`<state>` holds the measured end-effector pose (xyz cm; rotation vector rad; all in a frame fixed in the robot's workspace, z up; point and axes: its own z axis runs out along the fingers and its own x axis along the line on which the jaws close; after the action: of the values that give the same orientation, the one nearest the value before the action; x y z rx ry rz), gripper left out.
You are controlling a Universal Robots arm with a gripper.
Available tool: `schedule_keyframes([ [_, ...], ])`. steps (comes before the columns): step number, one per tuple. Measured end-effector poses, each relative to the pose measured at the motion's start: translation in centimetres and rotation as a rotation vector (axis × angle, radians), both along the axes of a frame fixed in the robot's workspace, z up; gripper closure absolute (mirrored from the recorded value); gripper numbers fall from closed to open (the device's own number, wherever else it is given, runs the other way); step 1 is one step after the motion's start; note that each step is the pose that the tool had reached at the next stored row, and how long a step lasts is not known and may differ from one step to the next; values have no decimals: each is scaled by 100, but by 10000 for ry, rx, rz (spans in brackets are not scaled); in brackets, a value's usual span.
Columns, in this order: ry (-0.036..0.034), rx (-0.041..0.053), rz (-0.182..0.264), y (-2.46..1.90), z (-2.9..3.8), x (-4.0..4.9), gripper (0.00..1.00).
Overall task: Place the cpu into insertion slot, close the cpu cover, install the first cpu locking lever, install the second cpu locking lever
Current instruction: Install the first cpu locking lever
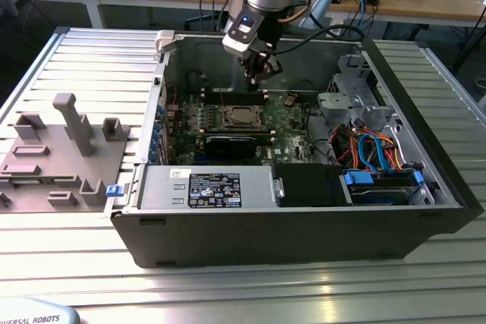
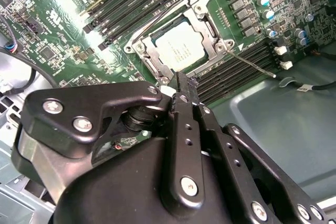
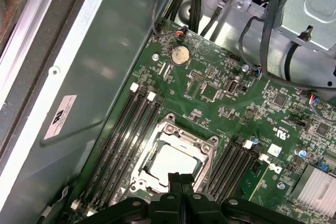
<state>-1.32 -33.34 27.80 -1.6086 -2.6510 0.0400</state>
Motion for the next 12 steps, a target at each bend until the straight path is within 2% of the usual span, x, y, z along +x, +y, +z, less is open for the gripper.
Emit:
schedule_keyframes([
  [12, 0, 0, 224, 0, 0, 0, 89],
])
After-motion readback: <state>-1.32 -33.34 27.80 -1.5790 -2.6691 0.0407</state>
